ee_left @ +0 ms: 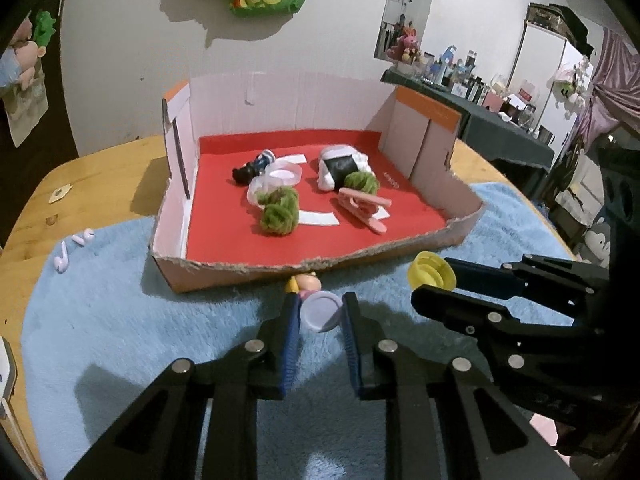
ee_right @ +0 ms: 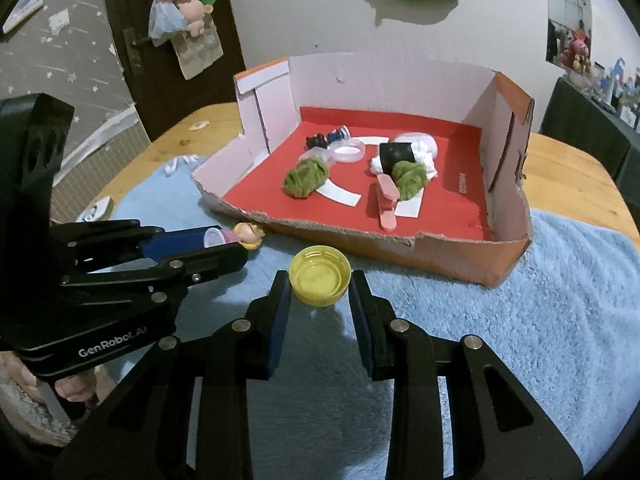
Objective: Organize objects
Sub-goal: 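Close the left tool on the figurine base while the right tool closes on the yellow cap, then carry the figurine into the box with the left tool while the right tool carries the yellow cap in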
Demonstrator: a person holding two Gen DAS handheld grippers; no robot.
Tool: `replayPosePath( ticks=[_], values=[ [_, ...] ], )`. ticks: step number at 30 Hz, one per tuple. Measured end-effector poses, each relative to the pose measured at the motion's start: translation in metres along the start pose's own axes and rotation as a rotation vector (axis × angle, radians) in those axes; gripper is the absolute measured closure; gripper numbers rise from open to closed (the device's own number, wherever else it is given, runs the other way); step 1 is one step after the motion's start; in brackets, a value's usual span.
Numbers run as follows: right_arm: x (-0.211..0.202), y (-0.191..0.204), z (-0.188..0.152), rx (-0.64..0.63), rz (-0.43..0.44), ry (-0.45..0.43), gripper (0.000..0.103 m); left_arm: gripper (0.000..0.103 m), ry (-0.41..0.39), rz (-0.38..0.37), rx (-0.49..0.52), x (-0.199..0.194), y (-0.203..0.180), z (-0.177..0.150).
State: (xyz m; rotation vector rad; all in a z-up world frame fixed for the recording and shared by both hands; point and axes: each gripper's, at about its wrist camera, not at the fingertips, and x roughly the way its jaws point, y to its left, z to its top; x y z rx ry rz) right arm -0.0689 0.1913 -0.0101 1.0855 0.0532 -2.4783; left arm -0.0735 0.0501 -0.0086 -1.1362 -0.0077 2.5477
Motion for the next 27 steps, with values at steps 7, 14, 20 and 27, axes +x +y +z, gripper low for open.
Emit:
replayPosePath(
  ticks=[7,14,20,27],
  values=[
    [-0.007,0.001,0.008,0.004,0.014,-0.022,0.075,0.081,-0.011,-0.007,-0.007,-0.001,0.002,0.006],
    [-0.007,0.000,0.011,0.010,0.027,-0.024,0.075,0.081,-0.016,-0.026,-0.004,-0.010,0.001,0.003],
    [-0.010,0.003,0.011,0.010,0.036,-0.029,0.075,0.081,-0.031,-0.051,-0.003,-0.024,-0.002,0.001],
    [-0.019,0.005,0.020,0.003,0.035,-0.056,0.075,0.081,-0.075,-0.062,-0.005,-0.036,-0.003,0.014]
  ],
)
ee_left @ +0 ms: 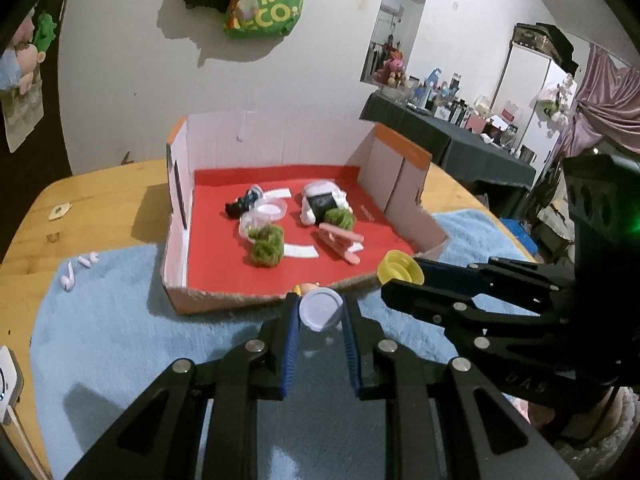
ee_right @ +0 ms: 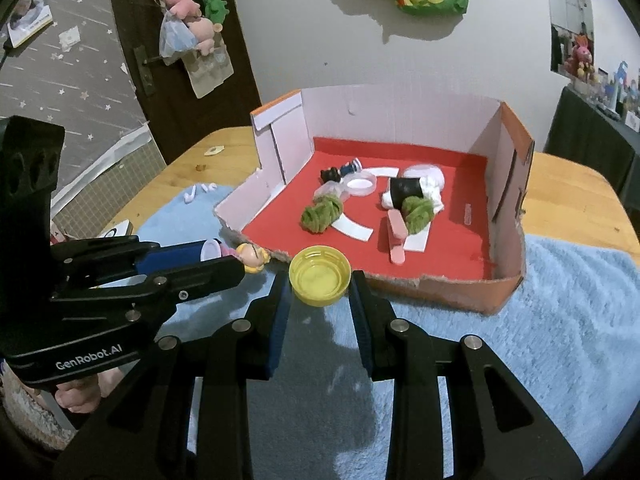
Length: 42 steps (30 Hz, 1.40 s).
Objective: Organize objects
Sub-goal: 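Carry the figurine into the box with the left tool while the right tool carries the yellow cap in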
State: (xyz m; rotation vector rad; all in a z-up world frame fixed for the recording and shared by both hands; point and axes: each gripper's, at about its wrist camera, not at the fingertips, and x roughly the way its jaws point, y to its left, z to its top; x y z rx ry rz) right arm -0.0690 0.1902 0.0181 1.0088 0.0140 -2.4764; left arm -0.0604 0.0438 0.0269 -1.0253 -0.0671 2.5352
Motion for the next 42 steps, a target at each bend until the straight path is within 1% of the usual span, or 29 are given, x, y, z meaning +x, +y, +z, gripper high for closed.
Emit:
replayPosePath(
  ticks=[4,13,19,27,33,37,42],
  values=[
    [-0.001,-0.001,0.007,-0.003,-0.006,-0.007,0.075,0.081,-0.003,0.006,0.001,0.005,0.000,0.007],
    [0.010,-0.010,0.018,0.015,-0.006,0.009,0.075,0.081,0.007,0.013,-0.009,0.022,0.007,0.022],
    [0.027,-0.020,0.025,0.030,-0.007,0.050,0.075,0.081,0.031,0.014,-0.016,0.041,0.015,0.029],
    [0.057,-0.032,0.030,0.055,0.009,0.125,0.075,0.081,0.079,0.006,-0.030,0.064,0.024,0.028],
    [0.073,-0.037,0.033,0.057,0.012,0.172,0.075,0.081,0.141,0.017,-0.035,0.082,0.032,0.022],
    [0.081,-0.039,0.034,0.056,0.012,0.195,0.075,0.081,0.147,0.012,-0.039,0.088,0.034,0.023],
    [0.090,-0.041,0.035,0.056,0.018,0.216,0.075,0.081,0.160,0.024,-0.043,0.097,0.038,0.027]
  ],
)
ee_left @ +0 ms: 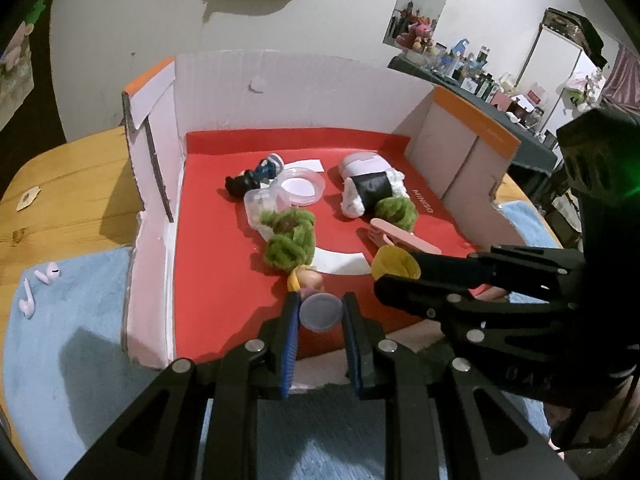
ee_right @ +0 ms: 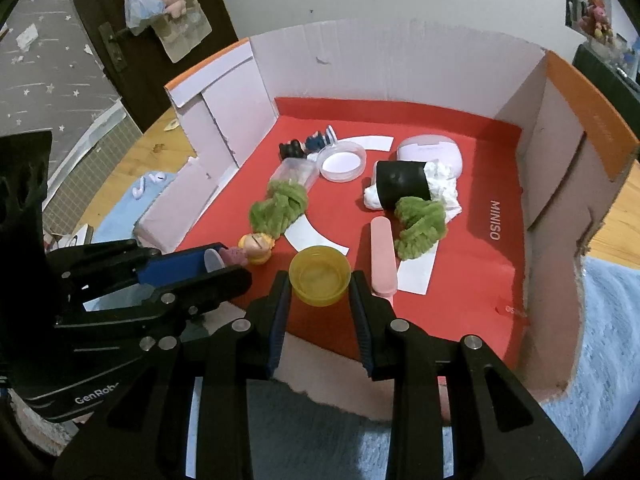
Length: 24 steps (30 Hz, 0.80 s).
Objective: Organize objects
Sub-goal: 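Carry the figurine into the box with the left tool while the right tool carries the yellow cap in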
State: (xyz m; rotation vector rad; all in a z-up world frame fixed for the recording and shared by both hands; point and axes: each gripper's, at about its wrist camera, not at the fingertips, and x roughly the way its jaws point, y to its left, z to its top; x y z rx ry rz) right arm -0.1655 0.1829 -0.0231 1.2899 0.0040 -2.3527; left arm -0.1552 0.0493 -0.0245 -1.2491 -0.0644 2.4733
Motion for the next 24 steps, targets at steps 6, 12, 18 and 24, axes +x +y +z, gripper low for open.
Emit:
replayPosePath(
  ticks=[6,12,18,24],
  values=[
    [0.009,-0.005,0.003,0.009,0.001,0.020,0.074,0.081,-0.005,0.018,-0.002,0.005,0.003,0.007],
    [0.013,-0.009,0.004,0.022,-0.008,0.026,0.075,0.081,-0.023,0.021,-0.010,0.003,0.005,0.010],
    [0.011,-0.017,0.004,0.044,-0.037,0.025,0.075,0.081,-0.026,0.018,0.002,0.008,0.003,0.016],
    [0.010,-0.021,0.005,0.046,-0.072,0.014,0.075,0.082,0.000,0.026,-0.004,0.028,0.006,0.019]
  ],
)
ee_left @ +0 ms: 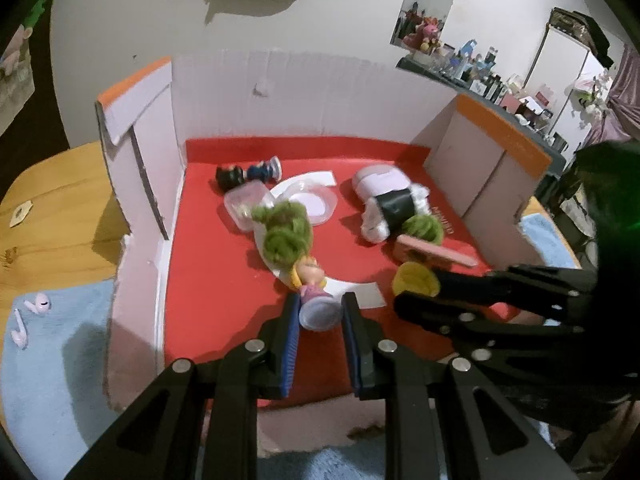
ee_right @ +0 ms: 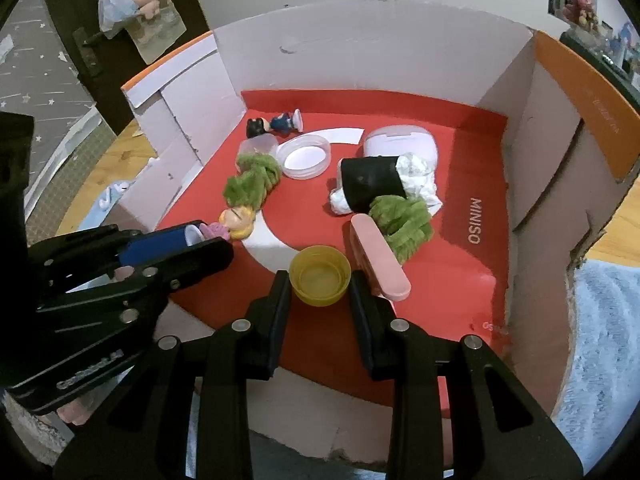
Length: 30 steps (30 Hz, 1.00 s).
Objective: Organize objects
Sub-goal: 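Carry the figurine into the box with the left tool while the right tool carries the yellow cap in, then set the figurine upright and open the left tool while the right tool releases the yellow cap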
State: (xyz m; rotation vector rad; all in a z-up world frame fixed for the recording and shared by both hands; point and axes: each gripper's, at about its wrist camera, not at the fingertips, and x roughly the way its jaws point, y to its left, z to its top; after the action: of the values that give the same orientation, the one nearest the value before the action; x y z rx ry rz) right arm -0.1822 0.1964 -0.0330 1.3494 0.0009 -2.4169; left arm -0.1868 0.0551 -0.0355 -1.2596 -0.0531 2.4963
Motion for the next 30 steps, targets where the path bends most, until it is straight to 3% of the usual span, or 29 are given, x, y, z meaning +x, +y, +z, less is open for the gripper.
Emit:
replayPosePath(
  ticks=[4,13,30],
  values=[
    [-0.001,-0.001,-0.002,-0.008,-0.008,-0.002,0.074,0.082,-0.002,0.018,0.015,0.002,-0.002,-0.006],
    [-0.004,-0.004,-0.006,-0.025,0.004,0.010,0.074,0.082,0.021,-0.019,-0.001,-0.007,-0.008,-0.018],
    [-0.009,-0.005,-0.004,-0.024,-0.014,-0.003,0.074,0.081,0.021,-0.003,-0.018,-0.001,-0.012,-0.009]
  ],
)
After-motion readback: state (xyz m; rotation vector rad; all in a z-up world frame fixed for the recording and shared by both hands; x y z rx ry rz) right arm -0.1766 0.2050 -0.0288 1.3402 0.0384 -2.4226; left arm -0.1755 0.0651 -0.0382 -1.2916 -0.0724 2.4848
